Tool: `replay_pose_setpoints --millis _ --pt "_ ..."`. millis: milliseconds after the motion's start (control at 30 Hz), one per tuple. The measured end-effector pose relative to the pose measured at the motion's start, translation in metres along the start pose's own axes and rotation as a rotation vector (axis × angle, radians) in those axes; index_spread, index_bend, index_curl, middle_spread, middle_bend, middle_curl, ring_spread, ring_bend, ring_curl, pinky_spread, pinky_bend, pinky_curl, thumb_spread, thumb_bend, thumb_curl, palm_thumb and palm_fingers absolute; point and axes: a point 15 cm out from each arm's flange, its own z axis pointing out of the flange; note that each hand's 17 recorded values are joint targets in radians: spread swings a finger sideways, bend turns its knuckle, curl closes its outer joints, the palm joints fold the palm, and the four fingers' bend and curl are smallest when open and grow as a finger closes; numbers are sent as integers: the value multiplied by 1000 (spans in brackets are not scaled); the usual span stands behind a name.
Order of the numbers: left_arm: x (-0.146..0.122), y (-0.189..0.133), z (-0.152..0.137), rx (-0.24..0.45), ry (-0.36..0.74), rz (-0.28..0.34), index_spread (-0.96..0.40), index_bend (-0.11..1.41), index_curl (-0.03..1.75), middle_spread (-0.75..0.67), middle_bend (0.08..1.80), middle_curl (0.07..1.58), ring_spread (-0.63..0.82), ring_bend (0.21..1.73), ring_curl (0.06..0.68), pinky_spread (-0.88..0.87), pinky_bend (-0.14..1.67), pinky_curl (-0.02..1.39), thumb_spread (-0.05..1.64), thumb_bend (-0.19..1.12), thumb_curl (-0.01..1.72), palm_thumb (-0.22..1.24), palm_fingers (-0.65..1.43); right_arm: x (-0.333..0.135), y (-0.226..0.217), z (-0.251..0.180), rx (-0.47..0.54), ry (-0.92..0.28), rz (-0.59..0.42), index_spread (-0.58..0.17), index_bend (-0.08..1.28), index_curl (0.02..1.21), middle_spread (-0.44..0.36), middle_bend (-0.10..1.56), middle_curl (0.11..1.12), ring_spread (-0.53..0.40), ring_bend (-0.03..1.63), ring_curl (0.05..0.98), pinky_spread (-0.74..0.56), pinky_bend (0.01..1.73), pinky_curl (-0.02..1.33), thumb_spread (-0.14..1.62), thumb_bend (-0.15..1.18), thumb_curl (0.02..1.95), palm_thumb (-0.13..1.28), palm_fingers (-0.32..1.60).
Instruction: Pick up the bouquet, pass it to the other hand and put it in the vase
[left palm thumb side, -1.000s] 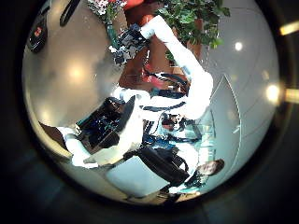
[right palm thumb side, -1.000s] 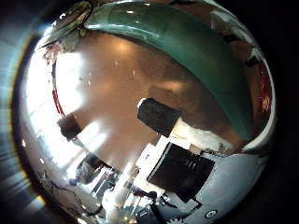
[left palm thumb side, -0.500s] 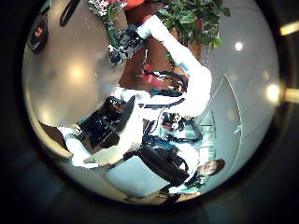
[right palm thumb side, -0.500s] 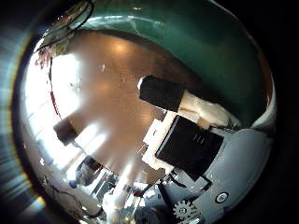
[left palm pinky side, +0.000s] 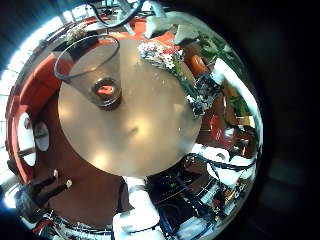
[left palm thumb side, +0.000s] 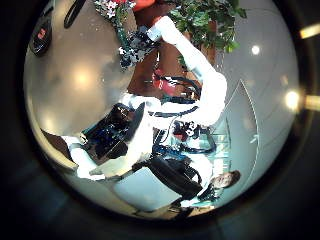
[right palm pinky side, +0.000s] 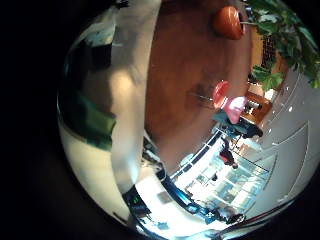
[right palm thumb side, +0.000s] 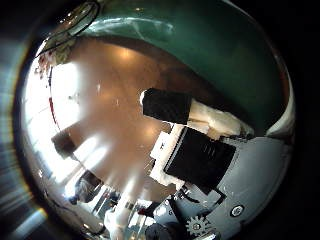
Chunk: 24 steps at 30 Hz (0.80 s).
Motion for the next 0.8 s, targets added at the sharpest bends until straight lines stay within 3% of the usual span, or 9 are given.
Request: replay_pose_setpoints --millis 300,567,800 --pt "2 1 -2 6 0 4 110 184 377 360 198 364 538 493 179 500 183 268 1148 -20 303 326 197 26 -25 -64 247 -13 -39 -359 997 1029 -149 1316 846 -199 1430 651 -206 1357 751 921 127 751 1136 1129" --pt "6 0 -4 16 0 4 110 184 377 360 198 364 538 492 179 500 183 268 1148 -20 303 326 197 68 -12 -119 411 -48 -52 -318 1033 1023 -123 1351 831 -188 1441 676 -177 1331 803 906 114 853 1126 1122" --pt "8 1 -7 25 -4 4 110 184 377 360 198 364 538 492 179 500 183 268 1148 -20 303 326 197 68 6 -167 528 -181 -86 -291 1053 1010 -111 1366 810 -182 1447 688 -169 1300 847 902 101 943 1108 1127"
